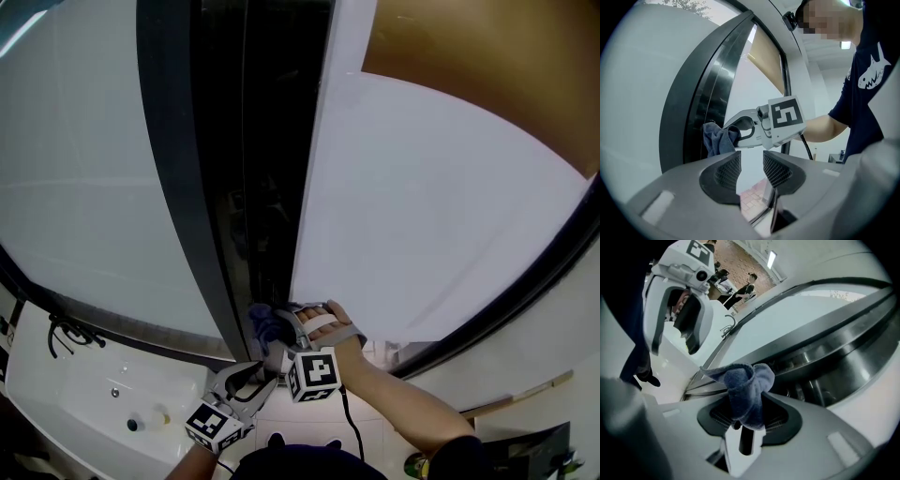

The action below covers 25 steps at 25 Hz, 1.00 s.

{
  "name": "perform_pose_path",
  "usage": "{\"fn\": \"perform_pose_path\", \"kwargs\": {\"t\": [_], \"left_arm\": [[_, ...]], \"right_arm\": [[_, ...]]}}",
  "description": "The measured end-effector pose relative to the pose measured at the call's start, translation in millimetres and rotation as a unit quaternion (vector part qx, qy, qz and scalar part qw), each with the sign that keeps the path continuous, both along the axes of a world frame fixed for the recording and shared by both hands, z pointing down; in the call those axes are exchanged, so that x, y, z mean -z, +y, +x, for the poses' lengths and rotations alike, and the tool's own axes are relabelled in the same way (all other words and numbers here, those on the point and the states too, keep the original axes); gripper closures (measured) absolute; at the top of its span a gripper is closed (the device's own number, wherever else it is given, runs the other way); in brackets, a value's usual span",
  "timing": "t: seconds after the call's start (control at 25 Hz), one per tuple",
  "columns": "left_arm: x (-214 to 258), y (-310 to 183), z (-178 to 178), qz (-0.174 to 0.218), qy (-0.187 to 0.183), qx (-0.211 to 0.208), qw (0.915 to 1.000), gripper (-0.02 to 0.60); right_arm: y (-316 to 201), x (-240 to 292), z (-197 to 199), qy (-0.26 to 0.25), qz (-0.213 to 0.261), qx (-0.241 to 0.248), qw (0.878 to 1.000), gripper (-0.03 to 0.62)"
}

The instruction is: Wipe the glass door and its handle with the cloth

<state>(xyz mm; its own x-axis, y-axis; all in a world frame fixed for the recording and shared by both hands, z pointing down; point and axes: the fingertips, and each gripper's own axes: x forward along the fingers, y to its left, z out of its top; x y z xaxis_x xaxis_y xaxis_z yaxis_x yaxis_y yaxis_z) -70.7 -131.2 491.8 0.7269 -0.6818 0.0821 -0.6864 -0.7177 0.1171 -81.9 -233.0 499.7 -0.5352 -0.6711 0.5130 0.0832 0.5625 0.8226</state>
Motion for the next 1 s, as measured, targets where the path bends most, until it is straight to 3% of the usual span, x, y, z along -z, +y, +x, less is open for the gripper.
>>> {"fn": "perform_pose_path", "kwargs": {"t": [0.64, 0.76, 0.84, 0.92, 1.0], "left_arm": [[4.9, -6.0, 20.1, 0.009, 0.005, -0.028, 0.9996, 0.440], [4.1, -5.6, 19.4, 0.008, 0.002, -0.027, 0.9996, 0.440], [2.5, -4.2, 18.3, 0.006, -0.001, -0.028, 0.9996, 0.440], [3.0, -3.9, 16.4, 0.007, 0.001, -0.026, 0.9996, 0.440], [4.3, -4.3, 13.0, 0.004, 0.002, -0.020, 0.9998, 0.440]], "right_arm": [[-13.5, -7.2, 101.8, -0.005, -0.003, -0.094, 0.996, 0.447], [-11.2, -5.2, 107.8, -0.026, -0.009, -0.099, 0.995, 0.447], [-4.7, -4.1, 106.5, -0.071, -0.041, -0.104, 0.991, 0.447], [4.2, -10.9, 102.8, -0.154, -0.125, -0.121, 0.973, 0.447], [11.3, -28.4, 96.8, -0.240, -0.229, -0.147, 0.932, 0.447]]}}
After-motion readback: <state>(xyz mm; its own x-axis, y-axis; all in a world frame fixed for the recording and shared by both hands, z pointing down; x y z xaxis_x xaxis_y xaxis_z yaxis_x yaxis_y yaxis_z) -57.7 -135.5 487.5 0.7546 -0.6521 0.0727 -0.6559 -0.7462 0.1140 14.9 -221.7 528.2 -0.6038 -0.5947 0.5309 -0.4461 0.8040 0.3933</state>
